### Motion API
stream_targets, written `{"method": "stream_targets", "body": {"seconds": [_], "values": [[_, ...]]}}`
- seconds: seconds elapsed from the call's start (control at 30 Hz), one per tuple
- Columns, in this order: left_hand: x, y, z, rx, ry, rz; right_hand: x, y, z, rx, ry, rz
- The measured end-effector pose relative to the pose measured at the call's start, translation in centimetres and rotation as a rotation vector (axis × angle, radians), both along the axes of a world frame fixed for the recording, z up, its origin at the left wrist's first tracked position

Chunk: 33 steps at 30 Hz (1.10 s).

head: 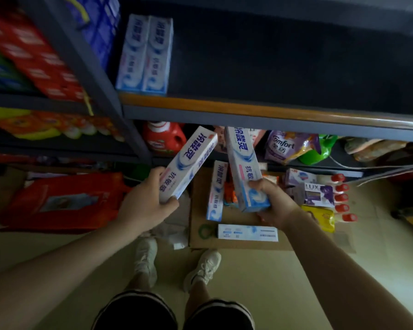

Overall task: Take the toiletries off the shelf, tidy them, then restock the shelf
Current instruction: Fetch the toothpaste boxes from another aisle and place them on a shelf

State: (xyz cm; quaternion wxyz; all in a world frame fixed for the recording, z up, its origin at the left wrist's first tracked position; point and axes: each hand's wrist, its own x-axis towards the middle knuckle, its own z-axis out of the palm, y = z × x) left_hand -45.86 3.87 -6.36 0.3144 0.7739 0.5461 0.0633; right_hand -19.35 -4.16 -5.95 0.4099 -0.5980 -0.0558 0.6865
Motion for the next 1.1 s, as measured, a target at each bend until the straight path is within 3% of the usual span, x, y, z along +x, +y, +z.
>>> {"method": "stream_targets", "body": {"seconds": [0.17, 0.27, 0.43, 0.6, 0.73, 0.93, 1.1], "values": [[-4.0, 0.8, 4.3, 0.089, -0.093, -0.056, -2.8, 0.2, 2.8, 0.074, 0.026, 0.240], [-4.5, 2.0, 6.0, 0.150, -0.203, -0.049, -4.1, 1.5, 4.6, 0.200, 0.065, 0.172], [-1.8, 6.7, 8.3, 0.268, -0.323, 0.039, -5.7, 6.3, 7.8, 0.354, -0.054, 0.062], [2.5, 11.9, 8.9, 0.350, -0.343, 0.180, -6.0, 11.9, 9.3, 0.329, -0.398, 0.013], [5.1, 15.5, 8.5, 0.326, -0.281, 0.253, -4.9, 16.0, 9.7, 0.350, -0.565, 0.004], [6.1, 17.3, 7.5, 0.354, -0.091, 0.246, -4.3, 20.5, 8.5, 0.331, -0.639, 0.052], [6.0, 18.1, 7.6, 0.226, -0.267, 0.166, -5.2, 24.0, 7.6, 0.335, -0.641, 0.072]]}}
